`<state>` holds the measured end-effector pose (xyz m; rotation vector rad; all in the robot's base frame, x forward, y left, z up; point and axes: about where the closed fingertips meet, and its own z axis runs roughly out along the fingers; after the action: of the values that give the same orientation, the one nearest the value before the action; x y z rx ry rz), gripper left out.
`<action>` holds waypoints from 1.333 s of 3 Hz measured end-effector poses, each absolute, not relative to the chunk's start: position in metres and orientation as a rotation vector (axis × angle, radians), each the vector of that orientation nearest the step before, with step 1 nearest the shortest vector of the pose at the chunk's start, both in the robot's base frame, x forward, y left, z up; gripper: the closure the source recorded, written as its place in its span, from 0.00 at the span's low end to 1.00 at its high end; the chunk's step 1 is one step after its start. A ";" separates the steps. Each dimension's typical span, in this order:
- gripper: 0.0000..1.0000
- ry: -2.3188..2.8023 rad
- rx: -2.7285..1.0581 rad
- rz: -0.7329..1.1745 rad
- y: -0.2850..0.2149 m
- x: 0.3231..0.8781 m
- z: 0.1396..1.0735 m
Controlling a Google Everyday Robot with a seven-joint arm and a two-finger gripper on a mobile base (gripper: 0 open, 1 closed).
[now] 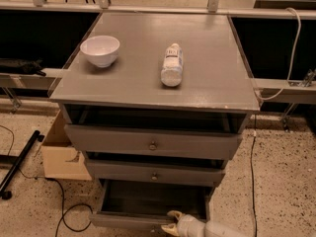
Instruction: Open bottom drawer
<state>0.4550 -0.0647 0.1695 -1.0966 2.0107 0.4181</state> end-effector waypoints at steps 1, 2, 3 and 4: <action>1.00 2.011 -1.097 0.418 -0.065 0.455 0.169; 1.00 2.010 -1.098 0.417 -0.064 0.454 0.170; 1.00 2.010 -1.098 0.417 -0.063 0.454 0.171; 1.00 2.011 -1.100 0.419 -0.061 0.450 0.171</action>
Offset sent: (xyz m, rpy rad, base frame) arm -0.0311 -0.0106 -0.0092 -0.0232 -0.0096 0.0068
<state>0.4504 -0.0614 0.1714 -1.1004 2.0107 0.4190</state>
